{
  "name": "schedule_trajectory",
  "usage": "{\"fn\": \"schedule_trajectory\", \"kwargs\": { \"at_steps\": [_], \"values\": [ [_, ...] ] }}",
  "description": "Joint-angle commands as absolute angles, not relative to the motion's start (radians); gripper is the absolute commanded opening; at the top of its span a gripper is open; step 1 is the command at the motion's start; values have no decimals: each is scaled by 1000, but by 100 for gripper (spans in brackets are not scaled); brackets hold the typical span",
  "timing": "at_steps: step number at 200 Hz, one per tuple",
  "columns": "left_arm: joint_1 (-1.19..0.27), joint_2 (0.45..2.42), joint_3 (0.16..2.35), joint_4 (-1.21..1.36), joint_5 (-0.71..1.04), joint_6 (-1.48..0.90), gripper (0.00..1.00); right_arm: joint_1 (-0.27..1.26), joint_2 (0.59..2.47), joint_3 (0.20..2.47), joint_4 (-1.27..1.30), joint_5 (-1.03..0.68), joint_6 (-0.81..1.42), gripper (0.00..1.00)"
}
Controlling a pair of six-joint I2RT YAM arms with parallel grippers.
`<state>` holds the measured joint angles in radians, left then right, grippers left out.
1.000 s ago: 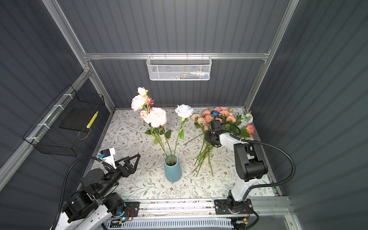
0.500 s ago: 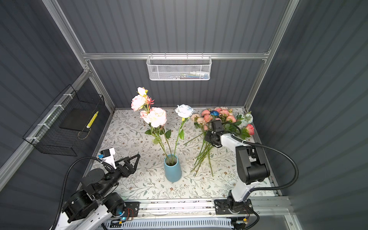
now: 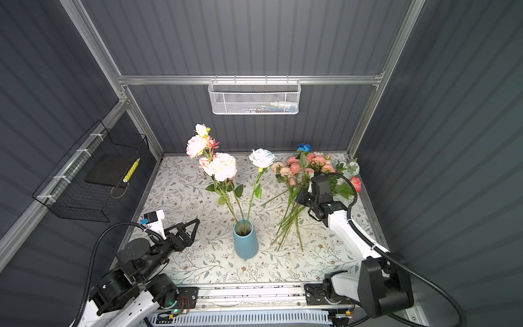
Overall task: Arrange the flowers into the vase
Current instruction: 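Grasp the blue rose stem with the right gripper and lift it, then carry the blue rose toward the left gripper while left gripper closes on its stem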
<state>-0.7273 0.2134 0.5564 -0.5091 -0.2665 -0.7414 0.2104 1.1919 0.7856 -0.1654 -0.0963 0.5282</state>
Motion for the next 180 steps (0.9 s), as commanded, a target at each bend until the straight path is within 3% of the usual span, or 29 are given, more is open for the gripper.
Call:
{"fn": "schedule_trajectory", "kwargs": {
  "at_steps": [1,92,180],
  "values": [
    [-733,218,588,-508,-284,-732,100,212,1062,761,-159,-104,502,0],
    [-732,258,583,-493,-286,-737,100,297,687,822,-249,-99,472,0],
    [-733,255,607,-482,-251,-728,100,618,618,1006,-232,-51,371,0]
  ]
}}
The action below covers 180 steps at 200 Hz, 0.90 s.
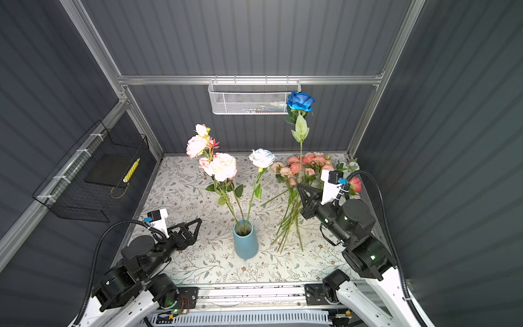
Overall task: Arrange the flowers into the vase
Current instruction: 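Carry the blue rose toward the left gripper while left gripper closes on its stem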
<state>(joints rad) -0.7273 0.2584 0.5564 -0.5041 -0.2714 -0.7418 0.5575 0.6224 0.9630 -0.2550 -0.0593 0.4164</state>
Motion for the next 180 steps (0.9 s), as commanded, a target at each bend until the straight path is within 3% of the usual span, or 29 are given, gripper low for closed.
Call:
{"fn": "schedule_trajectory", "kwargs": {
  "at_steps": [1,52,109,180],
  "values": [
    [-733,256,610,-482,-249,-727,100,621,617,1008,-229,-53,371,0],
    [-733,265,716,-423,-93,-643,98,733,602,1032,-155,-140,358,0],
    [-733,349,842,-299,136,-582,90,859,673,1040,-56,-305,378,0],
    [-733,491,890,-132,370,-593,77,1162,878,1084,-15,-198,288,0]
  ]
}}
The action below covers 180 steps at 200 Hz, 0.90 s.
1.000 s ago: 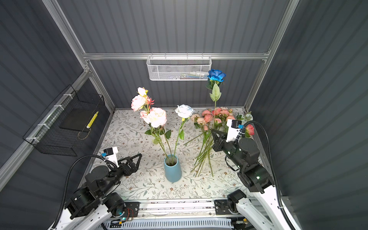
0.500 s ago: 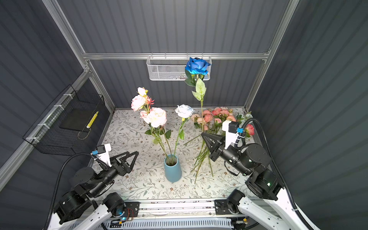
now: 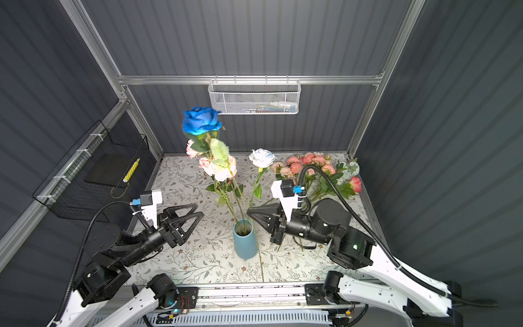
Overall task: Arrange the flowers into the vase
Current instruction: 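Carry the blue rose toward the left gripper while left gripper closes on its stem, then open the right gripper and draw it back while left gripper holds the blue rose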
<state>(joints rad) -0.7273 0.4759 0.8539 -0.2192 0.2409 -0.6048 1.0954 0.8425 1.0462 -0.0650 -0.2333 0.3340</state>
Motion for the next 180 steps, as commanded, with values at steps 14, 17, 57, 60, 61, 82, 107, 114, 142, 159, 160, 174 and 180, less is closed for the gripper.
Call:
{"fn": "schedule_trajectory", "kwargs": {
  "at_steps": [14,17,57,60,61,82,107,114,142,159,160,174,180],
  "values": [
    [-733,492,888,-113,389,-598,76,1195,915,1093,-8,-190,282,0],
    [-733,492,888,-111,391,-598,76,1201,923,1096,-8,-190,280,0],
    [-733,487,879,-83,412,-608,74,1248,1021,1133,0,-190,275,0],
    [-733,487,878,-81,415,-609,74,1248,1026,1136,0,-189,276,0],
    [-733,487,878,-81,415,-609,74,1248,1028,1136,0,-189,276,0],
    [-733,482,876,-74,425,-613,71,1251,1063,1147,0,-179,286,0],
    [-733,479,873,-68,431,-612,65,1251,1099,1167,-19,-161,296,0],
    [-733,480,873,-67,432,-612,63,1251,1105,1169,-23,-162,298,0],
    [-733,480,873,-64,436,-609,50,1250,1113,1174,-27,-178,304,0],
    [-733,480,875,-63,432,-604,40,1252,1114,1176,-33,-184,305,0],
    [-733,478,876,-63,432,-604,39,1251,1114,1177,-34,-186,305,0],
    [-733,479,878,-67,426,-597,30,1252,1114,1178,-42,-189,306,0],
    [-733,481,881,-71,421,-593,27,1251,1114,1178,-46,-189,305,0]
  ]
}}
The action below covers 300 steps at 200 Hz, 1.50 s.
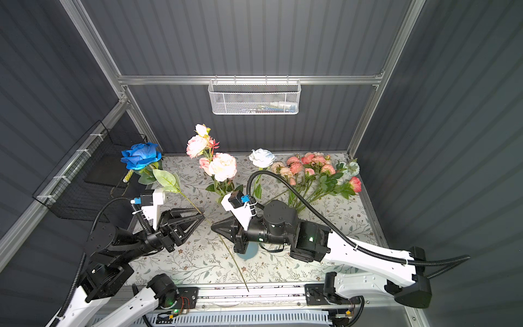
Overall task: Arrange the flowers into the vase
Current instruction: 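Open the right gripper and draw it back while left gripper holds the blue rose, then lower the blue rose stem into the blue vase with the left gripper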
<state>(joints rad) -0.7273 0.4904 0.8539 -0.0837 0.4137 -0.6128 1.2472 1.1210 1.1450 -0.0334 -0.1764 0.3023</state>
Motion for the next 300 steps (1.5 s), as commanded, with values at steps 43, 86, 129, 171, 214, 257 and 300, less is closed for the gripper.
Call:
{"fn": "schedule_trajectory", "kwargs": {
  "at_steps": [43,86,129,171,214,257,300],
  "values": [
    [-733,508,910,-85,408,-565,9,1251,1113,1165,-44,-191,311,0],
    [-733,545,945,-87,399,-535,0,1251,1090,1142,-40,-172,312,7],
    [-733,579,1004,-99,356,-467,0,1250,1012,1105,-57,-104,280,55],
    [-733,644,1121,-136,277,-337,0,1250,834,1077,-124,46,219,60],
    [-733,722,1241,-172,223,-214,0,1250,718,1069,-185,125,192,60],
    [-733,780,1294,-217,158,-121,0,1250,682,1052,-199,152,183,58],
    [-733,795,1225,-202,131,-112,0,1250,664,1037,-201,174,177,57]
  ]
}}
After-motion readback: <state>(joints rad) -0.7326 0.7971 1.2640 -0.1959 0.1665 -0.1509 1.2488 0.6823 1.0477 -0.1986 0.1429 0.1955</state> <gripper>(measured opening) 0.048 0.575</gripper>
